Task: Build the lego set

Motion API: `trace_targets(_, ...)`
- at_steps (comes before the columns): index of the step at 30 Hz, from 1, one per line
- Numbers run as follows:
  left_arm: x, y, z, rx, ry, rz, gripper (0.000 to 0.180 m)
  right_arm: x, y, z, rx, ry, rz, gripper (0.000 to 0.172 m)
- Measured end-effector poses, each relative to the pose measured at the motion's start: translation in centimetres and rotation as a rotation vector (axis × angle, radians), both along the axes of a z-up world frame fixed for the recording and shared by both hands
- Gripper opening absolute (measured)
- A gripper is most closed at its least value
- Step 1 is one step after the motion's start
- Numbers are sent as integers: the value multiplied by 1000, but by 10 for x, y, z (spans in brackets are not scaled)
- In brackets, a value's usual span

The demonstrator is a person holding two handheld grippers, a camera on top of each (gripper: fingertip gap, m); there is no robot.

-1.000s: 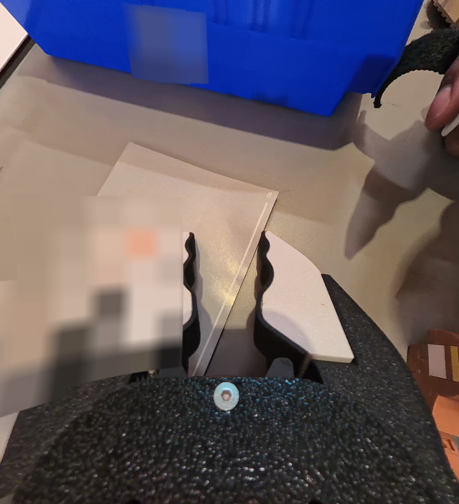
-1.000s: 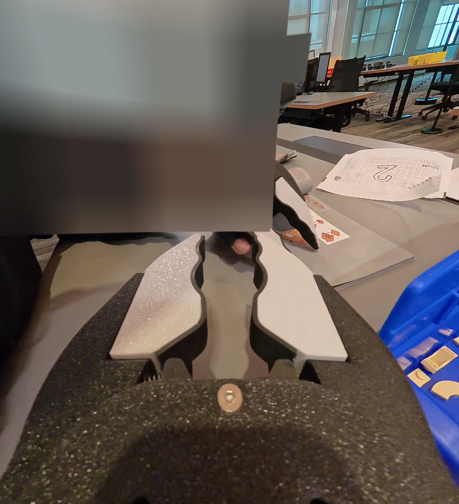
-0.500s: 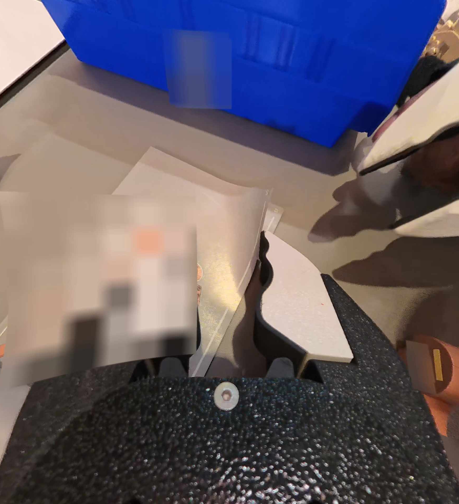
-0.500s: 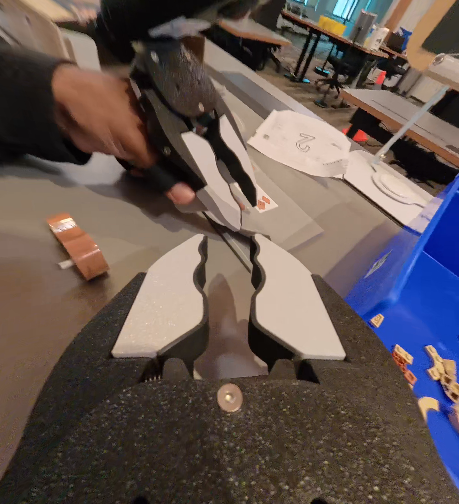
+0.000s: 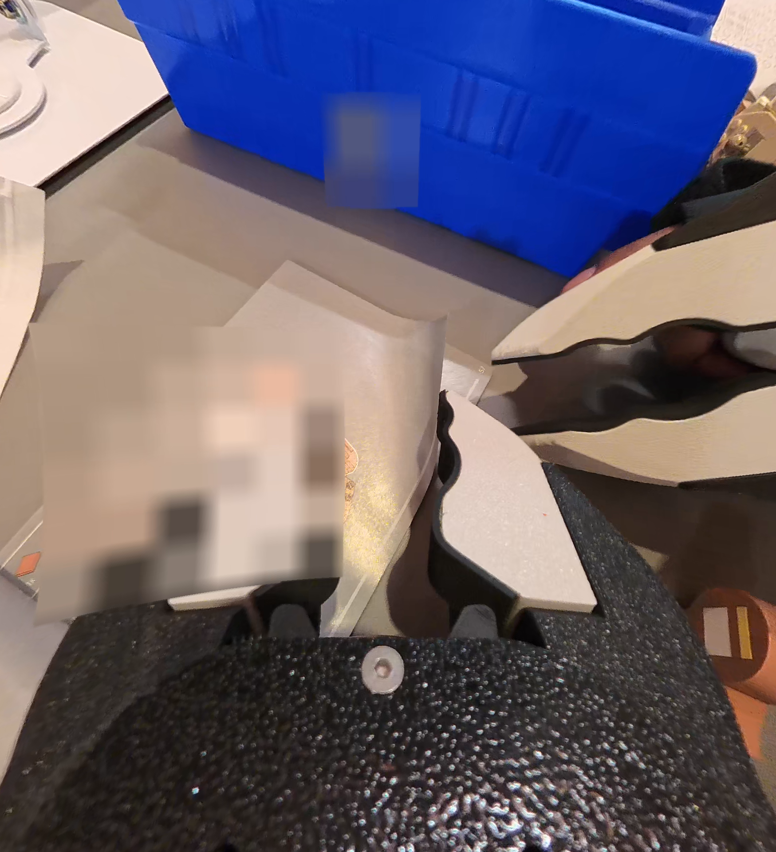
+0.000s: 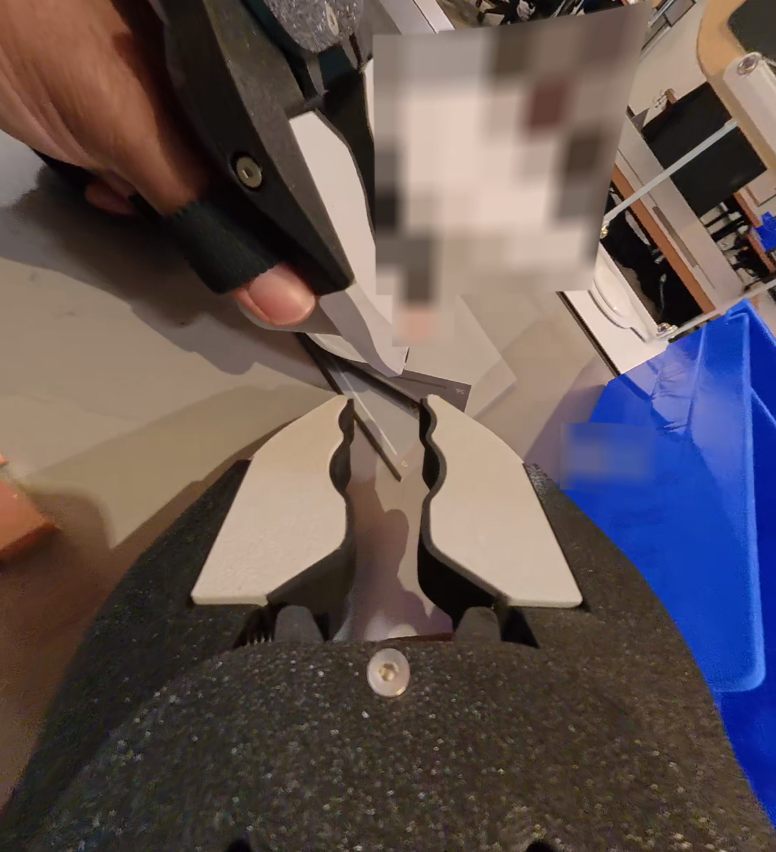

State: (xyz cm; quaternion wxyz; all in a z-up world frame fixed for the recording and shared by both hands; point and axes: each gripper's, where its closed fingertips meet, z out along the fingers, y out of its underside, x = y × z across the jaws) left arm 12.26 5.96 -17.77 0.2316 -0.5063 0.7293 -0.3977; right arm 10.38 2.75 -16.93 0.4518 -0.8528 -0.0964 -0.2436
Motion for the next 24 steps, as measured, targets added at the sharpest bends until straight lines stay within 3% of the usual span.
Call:
trace_targets(10,-2,-2,0,38,-16,-15,43,20,1,-7,-51,-78,-78,25)
trace_targets(24,-8,-16,-8,209,-42,-113,43,31,-1,-8,-58,-87,-119,24)
